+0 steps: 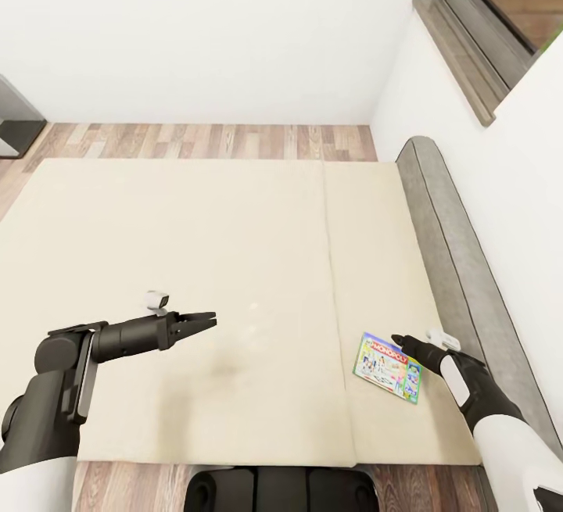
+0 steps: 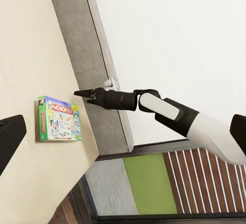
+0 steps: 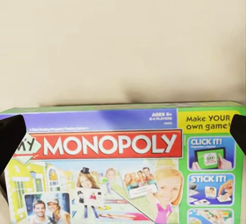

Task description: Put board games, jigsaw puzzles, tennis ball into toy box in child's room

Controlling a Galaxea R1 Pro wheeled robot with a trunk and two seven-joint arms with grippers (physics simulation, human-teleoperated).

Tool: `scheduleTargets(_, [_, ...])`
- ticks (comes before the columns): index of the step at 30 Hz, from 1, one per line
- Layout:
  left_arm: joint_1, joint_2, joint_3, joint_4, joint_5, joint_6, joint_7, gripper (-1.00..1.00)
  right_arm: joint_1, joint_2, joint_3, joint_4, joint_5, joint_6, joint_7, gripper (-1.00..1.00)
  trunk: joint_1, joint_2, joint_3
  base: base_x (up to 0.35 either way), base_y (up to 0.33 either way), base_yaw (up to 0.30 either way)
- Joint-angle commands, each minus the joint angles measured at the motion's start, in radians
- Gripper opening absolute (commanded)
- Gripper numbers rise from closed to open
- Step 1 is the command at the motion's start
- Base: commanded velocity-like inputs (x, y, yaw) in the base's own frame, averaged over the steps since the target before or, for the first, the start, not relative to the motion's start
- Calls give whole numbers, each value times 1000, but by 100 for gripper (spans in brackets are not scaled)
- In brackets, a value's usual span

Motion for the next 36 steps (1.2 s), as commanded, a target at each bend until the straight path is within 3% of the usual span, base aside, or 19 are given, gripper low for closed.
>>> scheduleTargets(1, [-1, 0, 1, -1, -8, 10, -8, 100, 0, 0, -4, -1, -3, 6, 3, 100, 1, -2, -2, 0, 0, 0])
scheduleTargets(15, [0, -2, -1, 0, -10, 10, -8, 100, 1, -27, -4, -1, -6, 9, 2, 100, 1, -2, -10, 0, 0, 0])
scheduleTargets(36, [0, -2, -1, 0, -11, 10, -8, 100, 4, -44, -4, 1, -7, 10, 7, 100, 1, -2, -22, 0, 0, 0])
